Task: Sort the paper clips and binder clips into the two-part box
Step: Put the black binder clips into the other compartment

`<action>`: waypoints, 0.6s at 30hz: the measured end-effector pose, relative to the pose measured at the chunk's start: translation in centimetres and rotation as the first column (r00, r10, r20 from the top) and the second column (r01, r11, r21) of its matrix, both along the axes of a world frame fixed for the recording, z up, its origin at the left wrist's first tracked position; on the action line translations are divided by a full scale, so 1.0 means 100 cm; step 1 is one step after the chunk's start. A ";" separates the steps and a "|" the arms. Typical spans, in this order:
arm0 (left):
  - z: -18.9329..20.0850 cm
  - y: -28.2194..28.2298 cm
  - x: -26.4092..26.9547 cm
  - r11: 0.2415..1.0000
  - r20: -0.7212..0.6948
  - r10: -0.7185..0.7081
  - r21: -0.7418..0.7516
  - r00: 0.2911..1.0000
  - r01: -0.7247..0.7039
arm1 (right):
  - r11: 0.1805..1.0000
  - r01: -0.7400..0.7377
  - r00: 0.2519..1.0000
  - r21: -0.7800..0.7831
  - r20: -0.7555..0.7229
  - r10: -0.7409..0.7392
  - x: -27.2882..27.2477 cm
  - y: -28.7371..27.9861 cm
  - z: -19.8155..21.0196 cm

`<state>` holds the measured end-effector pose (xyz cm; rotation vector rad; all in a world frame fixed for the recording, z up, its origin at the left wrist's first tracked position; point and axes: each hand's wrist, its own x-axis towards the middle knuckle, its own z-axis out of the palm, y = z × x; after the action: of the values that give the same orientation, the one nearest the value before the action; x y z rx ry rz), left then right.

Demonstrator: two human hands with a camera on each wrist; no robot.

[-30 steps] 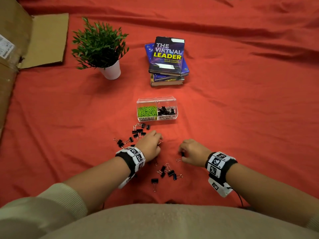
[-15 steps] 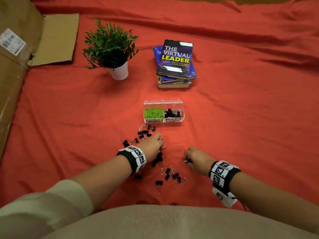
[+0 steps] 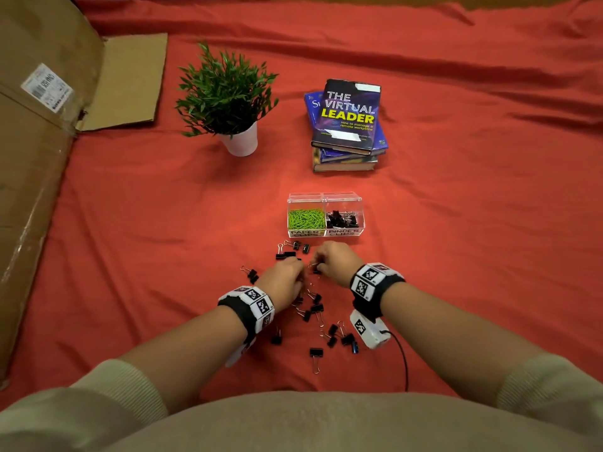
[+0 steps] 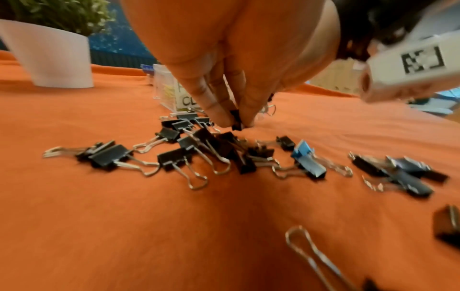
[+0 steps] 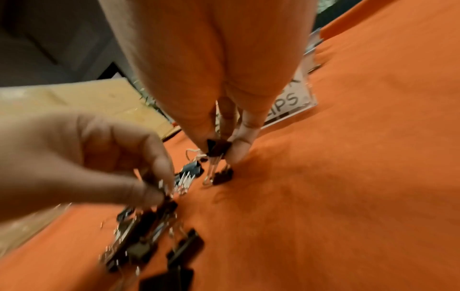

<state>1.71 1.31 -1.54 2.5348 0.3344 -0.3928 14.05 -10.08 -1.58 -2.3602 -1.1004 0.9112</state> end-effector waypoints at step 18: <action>0.051 0.010 0.108 0.945 0.165 0.273 -0.232 0.948 -0.232 | 0.919 0.372 0.900 0.133 -0.294 -0.322 0.011 -0.033 -0.002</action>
<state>12.47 2.30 3.55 2.2636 0.5087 -0.0734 15.19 -13.40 -1.80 -2.1090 -0.6008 0.9146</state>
